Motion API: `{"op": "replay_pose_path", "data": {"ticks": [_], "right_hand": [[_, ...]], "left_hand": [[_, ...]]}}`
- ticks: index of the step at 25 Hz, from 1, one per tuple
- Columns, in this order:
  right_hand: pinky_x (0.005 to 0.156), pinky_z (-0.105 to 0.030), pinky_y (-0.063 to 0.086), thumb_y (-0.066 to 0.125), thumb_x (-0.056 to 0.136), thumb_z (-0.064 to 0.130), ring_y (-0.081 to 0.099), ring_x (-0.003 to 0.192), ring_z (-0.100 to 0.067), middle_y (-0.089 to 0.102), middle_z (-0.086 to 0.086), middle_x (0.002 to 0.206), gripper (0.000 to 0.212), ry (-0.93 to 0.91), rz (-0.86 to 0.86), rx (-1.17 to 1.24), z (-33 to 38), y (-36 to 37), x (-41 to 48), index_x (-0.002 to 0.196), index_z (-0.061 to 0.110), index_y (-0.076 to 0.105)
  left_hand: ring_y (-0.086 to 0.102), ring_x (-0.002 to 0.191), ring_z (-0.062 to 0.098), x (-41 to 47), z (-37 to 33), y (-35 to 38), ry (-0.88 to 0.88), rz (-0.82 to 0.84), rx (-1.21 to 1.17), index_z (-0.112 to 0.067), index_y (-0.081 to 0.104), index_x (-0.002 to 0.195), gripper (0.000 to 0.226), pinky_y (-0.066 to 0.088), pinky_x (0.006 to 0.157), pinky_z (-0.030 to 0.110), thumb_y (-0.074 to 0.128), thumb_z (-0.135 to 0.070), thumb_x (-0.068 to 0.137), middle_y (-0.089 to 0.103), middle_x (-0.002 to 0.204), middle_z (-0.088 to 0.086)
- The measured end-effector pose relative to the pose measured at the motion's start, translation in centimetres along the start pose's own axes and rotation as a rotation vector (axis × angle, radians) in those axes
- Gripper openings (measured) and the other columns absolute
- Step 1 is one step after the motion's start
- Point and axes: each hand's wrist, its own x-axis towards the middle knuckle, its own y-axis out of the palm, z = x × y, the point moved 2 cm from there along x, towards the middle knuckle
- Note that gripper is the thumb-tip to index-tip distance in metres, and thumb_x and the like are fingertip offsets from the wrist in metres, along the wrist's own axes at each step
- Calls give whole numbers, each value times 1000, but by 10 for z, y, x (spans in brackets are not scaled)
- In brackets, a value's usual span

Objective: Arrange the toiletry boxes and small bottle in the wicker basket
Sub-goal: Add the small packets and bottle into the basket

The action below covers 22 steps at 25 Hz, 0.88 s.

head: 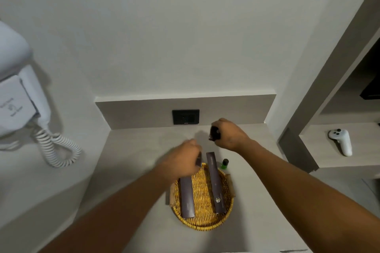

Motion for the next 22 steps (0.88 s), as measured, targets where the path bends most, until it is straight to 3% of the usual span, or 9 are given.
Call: {"op": "replay_pose_path", "data": {"ticks": [2,5,13,17,22], "right_hand": [[81,-33,51,78,75,13,58,93,-22,56,-3,103,30,-167,122,-58,30,14,-9,101,17,63],[80,-35,51,76,77,15,57,95,-24,56,-6,107,30,-271,283,-177,41,45,-26,105,15,64],[83,-38,50,77,78,16,56,102,-27,57,-9,113,48,-303,419,-283,43,78,-39,123,15,59],[77,-32,43,78,77,14,57,103,-28,58,-10,115,46,-345,432,-290,52,81,-34,120,14,60],[86,-38,50,78,78,10,58,106,-31,58,-13,118,47,-313,484,-330,49,93,-36,121,12,60]], "left_hand": [[55,85,20,-15,-38,28,59,83,39,-18,61,99,28,56,77,39,74,-21,74,51,104,3],[56,96,27,-36,-58,58,47,168,92,-10,62,106,30,54,82,41,70,-16,78,55,112,12],[56,107,29,-60,-63,89,-43,164,70,-6,59,115,35,53,92,43,67,-6,81,56,120,16],[55,107,31,-61,-58,95,-87,171,75,-6,60,113,35,54,91,44,67,-4,79,55,120,16],[59,103,30,-60,-59,105,-138,198,52,-7,58,115,38,55,89,41,69,-5,79,59,115,16]]}}
